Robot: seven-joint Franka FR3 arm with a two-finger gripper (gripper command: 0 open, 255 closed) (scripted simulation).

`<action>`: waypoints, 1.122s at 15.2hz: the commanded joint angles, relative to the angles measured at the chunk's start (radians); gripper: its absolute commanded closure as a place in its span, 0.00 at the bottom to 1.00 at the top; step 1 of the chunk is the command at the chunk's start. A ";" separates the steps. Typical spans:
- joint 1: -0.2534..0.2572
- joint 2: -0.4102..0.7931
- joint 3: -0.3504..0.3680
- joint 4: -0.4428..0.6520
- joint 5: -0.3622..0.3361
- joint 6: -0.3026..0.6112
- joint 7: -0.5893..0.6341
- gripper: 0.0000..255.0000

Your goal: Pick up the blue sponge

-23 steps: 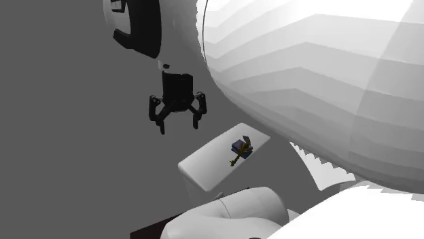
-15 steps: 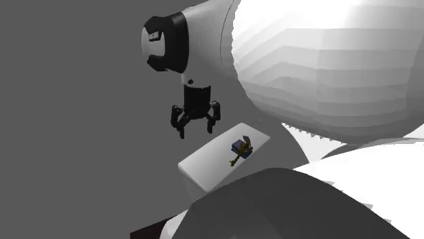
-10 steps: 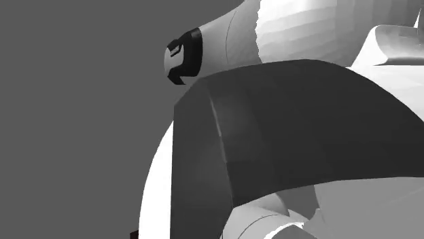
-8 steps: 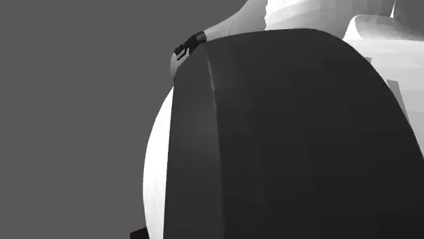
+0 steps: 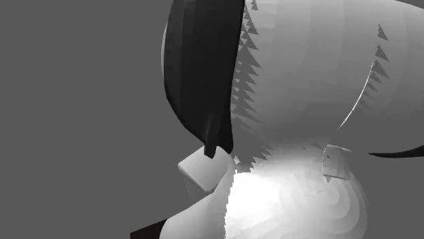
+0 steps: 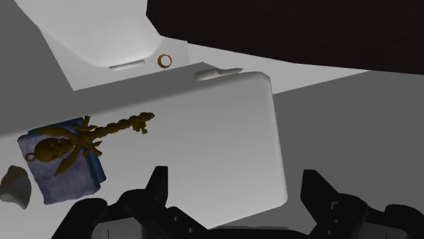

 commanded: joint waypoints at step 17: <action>-0.092 0.787 -0.064 0.472 0.650 0.244 -0.739 0.00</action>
